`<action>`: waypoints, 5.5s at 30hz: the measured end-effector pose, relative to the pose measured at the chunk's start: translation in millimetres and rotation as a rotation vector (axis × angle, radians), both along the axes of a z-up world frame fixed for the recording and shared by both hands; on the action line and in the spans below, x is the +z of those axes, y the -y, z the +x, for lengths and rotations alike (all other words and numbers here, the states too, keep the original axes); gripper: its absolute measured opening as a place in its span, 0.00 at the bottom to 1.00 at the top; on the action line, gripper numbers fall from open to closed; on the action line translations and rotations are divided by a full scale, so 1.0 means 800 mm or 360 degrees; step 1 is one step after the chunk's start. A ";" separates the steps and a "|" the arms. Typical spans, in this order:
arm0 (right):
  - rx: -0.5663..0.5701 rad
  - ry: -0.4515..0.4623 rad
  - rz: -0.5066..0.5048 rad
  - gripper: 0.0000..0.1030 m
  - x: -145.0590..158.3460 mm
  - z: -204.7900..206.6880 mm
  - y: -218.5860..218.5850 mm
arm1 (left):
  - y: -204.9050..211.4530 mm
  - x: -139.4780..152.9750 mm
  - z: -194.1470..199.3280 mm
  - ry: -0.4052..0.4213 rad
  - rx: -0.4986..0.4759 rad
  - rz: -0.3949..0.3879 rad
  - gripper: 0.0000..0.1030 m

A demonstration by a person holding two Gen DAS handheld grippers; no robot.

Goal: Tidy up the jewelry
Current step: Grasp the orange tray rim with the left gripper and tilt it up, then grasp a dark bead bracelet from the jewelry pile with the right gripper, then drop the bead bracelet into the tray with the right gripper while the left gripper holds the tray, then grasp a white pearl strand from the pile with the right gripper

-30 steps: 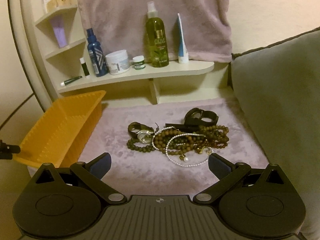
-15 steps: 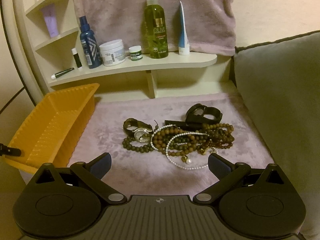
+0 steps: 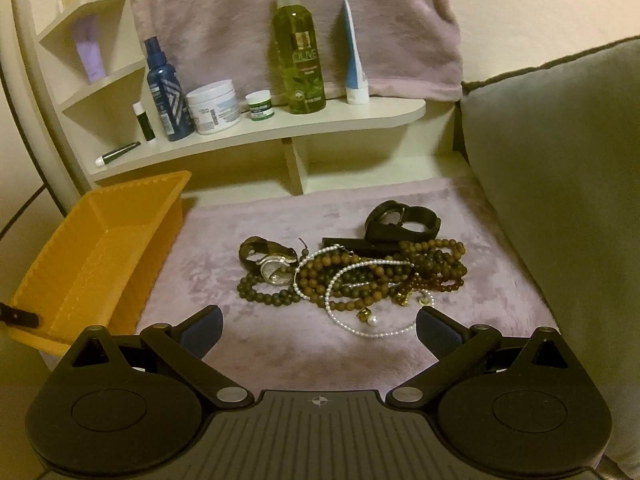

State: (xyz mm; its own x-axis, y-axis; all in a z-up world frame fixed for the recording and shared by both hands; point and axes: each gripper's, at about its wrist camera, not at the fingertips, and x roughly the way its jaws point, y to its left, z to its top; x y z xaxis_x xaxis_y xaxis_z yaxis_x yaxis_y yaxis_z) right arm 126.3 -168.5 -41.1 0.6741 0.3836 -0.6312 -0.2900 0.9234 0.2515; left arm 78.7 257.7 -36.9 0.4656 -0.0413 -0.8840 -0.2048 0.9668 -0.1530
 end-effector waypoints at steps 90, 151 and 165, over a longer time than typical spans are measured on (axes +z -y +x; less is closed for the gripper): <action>0.0224 0.0630 -0.0248 0.07 0.061 0.046 0.017 | 0.087 0.076 0.012 0.0090 0.0039 0.0419 0.11; 0.0377 0.0116 -0.0352 0.18 -0.072 0.053 -0.034 | 0.083 0.076 0.010 0.0112 0.0017 0.0369 0.11; 0.0272 0.0302 -0.0110 0.02 -0.015 0.038 -0.002 | 0.083 0.076 0.007 0.0129 0.0028 0.0353 0.11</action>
State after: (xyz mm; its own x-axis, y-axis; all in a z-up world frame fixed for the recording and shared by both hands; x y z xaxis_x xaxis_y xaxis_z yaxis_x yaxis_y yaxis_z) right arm 157.0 -166.7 -52.7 0.7118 0.4625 -0.5286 -0.4792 0.8700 0.1159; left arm 84.3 191.3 24.2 0.5342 0.1584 -0.8304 -0.2175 0.9750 0.0460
